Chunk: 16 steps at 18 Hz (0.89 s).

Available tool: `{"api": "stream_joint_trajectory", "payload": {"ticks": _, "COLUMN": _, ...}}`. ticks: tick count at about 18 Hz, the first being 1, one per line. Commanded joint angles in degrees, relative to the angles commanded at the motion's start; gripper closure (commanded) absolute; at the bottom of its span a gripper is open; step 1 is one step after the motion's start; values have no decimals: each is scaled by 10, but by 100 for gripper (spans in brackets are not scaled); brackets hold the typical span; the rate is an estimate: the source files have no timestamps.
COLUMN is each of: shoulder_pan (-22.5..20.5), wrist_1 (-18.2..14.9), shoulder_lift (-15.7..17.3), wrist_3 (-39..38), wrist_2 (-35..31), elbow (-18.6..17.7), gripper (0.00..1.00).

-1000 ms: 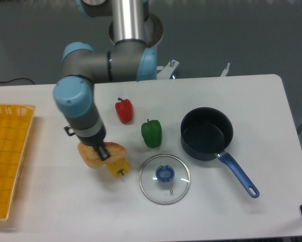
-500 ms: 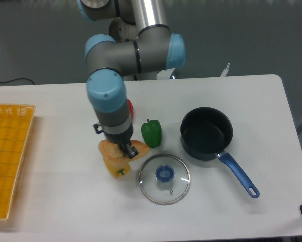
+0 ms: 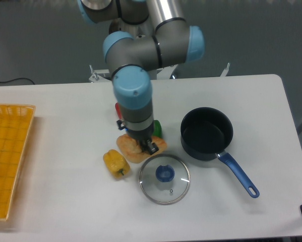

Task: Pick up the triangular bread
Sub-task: 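Lift the bread and carry it toward the glass lid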

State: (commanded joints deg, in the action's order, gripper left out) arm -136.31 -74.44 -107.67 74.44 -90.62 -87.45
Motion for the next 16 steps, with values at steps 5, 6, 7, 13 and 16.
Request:
{"api": "stream_joint_trajectory", "payload": {"ticks": 5, "shoulder_pan": -7, "wrist_1": 0, "shoulder_lift": 1, "wrist_3": 1, "wrist_2": 2, "elbow": -3, "gripper": 85}}
{"api": "stream_joint_trajectory", "payload": {"ticks": 6, "shoulder_pan": -11, "wrist_1": 0, "shoulder_lift": 1, "wrist_3": 3, "wrist_2": 3, "elbow": -3, "gripper": 85}}
{"api": "stream_joint_trajectory", "payload": {"ticks": 7, "shoulder_pan": -12, "wrist_1": 0, "shoulder_lift": 1, "wrist_3": 4, "wrist_2": 4, "elbow": -3, "gripper": 85}}
{"api": "stream_joint_trajectory", "payload": {"ticks": 13, "shoulder_pan": -11, "wrist_1": 1, "shoulder_lift": 1, "wrist_3": 3, "wrist_2": 7, "elbow": -4, "gripper": 85}}
{"api": "stream_joint_trajectory", "payload": {"ticks": 16, "shoulder_pan": -13, "wrist_1": 1, "shoulder_lift": 1, "wrist_3": 4, "wrist_2": 16, "elbow": -4, "gripper": 85}}
